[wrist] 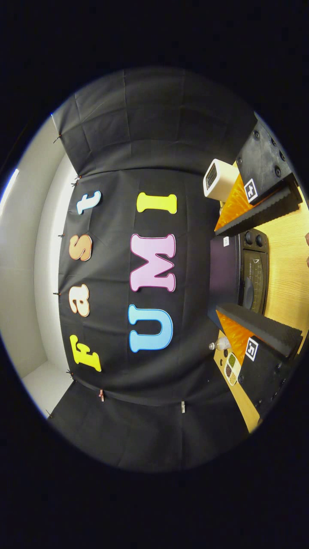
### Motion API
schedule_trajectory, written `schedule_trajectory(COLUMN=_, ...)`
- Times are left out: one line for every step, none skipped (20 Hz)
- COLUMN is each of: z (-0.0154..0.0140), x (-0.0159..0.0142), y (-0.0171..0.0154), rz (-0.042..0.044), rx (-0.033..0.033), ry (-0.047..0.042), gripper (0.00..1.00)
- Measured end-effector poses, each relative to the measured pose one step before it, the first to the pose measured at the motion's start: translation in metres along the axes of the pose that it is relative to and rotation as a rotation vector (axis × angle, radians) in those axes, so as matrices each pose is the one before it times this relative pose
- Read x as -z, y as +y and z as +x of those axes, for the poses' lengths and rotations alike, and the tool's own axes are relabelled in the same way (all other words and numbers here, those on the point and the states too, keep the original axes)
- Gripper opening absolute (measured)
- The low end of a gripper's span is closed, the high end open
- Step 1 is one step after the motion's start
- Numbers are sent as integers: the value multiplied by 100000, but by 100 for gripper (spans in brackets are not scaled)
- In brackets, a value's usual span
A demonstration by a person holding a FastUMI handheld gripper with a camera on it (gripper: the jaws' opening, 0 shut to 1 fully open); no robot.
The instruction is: Open the toaster oven, put the food inside, and close the toaster oven door.
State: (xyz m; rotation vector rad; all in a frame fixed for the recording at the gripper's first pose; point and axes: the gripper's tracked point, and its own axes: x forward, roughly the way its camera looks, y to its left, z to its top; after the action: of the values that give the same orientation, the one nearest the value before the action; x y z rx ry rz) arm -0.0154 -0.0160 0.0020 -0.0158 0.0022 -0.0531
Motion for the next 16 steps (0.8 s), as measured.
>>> schedule_trajectory(z=48, x=119, y=275, rz=83, rx=-454, ry=290, gripper=97)
schedule_trajectory(z=47, x=70, y=170, rz=-3, rx=-229, ry=317, gripper=97)
schedule_trajectory(z=68, x=129, y=69, rz=109, rx=-125, ry=353, gripper=97)
schedule_trajectory(z=85, x=73, y=235, rz=286, rx=-221, ry=312, gripper=97)
schedule_trajectory(z=135, x=115, y=126, rz=266, rx=-95, ry=301, gripper=97)
schedule_trajectory(z=80, x=147, y=203, rz=113, rx=-73, ry=378, gripper=97)
schedule_trajectory(z=35, x=204, y=185, rz=-17, rx=-256, ry=566, gripper=97)
schedule_trajectory(z=84, x=277, y=190, rz=-137, rx=-469, ry=546, gripper=97)
schedule_trajectory(z=176, x=243, y=196, rz=-225, rx=-428, ry=722, gripper=97)
schedule_trajectory(z=114, x=412, y=154, rz=-220, rx=-316, ry=1055, gripper=97)
schedule_trajectory(z=183, x=537, y=75, rz=-385, rx=273, ry=2145, gripper=97)
schedule_trajectory(z=67, x=625, y=80, rz=-329, rx=229, ry=2732, gripper=97)
schedule_trajectory(z=76, x=498, y=263, rz=-203, rx=-213, ry=2081, gripper=97)
schedule_trajectory(z=224, x=68, y=248, rz=323, rx=-71, ry=1041, gripper=97)
schedule_trajectory(z=191, x=114, y=205, rz=754, rx=-248, ry=577, gripper=97)
schedule_trajectory(z=369, x=258, y=290, rz=693, rx=-623, ry=735, gripper=97)
